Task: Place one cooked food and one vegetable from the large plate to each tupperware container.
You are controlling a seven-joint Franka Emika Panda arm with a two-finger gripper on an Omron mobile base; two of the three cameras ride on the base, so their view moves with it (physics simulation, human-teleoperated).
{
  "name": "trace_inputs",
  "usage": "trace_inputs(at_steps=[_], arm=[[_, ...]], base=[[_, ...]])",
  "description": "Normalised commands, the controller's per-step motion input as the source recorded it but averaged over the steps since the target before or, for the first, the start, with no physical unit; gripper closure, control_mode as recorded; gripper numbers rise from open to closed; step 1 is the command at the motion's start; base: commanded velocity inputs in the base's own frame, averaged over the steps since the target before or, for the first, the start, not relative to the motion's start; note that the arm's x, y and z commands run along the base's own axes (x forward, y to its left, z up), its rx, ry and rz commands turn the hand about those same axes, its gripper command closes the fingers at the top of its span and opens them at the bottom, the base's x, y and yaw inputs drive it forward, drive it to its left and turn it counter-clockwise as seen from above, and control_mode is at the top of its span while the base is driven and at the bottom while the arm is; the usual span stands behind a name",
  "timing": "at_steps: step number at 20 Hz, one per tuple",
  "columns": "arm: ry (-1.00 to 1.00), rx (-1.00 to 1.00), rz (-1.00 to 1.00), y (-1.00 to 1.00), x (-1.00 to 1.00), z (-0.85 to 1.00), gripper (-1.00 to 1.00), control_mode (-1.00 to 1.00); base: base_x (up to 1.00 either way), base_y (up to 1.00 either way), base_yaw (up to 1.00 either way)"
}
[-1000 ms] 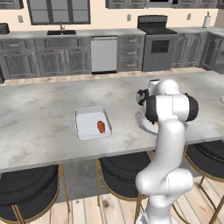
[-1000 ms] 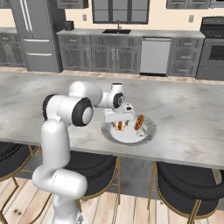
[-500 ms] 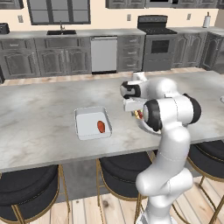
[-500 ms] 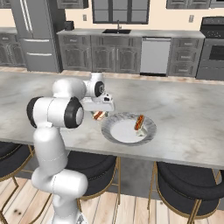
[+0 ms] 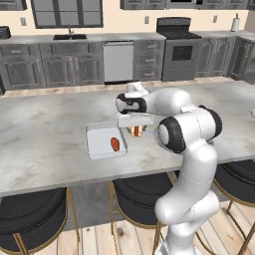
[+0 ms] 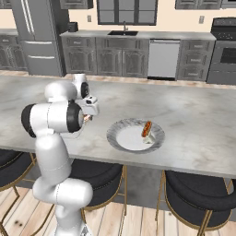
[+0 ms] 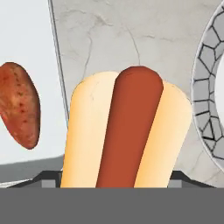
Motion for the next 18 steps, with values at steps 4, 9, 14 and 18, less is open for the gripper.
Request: trace_inputs(at_steps=[4,9,14,18], arm=[[0.00,0.00,0.02,1.00,0.04,-0.26,1.00,-1.00],[0.04,0.00,0.16,0.98,0.60,-0.14,1.00,-1.00],[0.08,0.00,0.01,0.29,0.43,0.00,1.00,-1.00],[-0.05,0.00,0.08,0.11,0.19,-0.17,1.00,-1.00]], base=[[0.00,0.00,0.00],[0.00,0.00,0.00],[0.00,0.00,0.00],[0.00,0.00,0.00]])
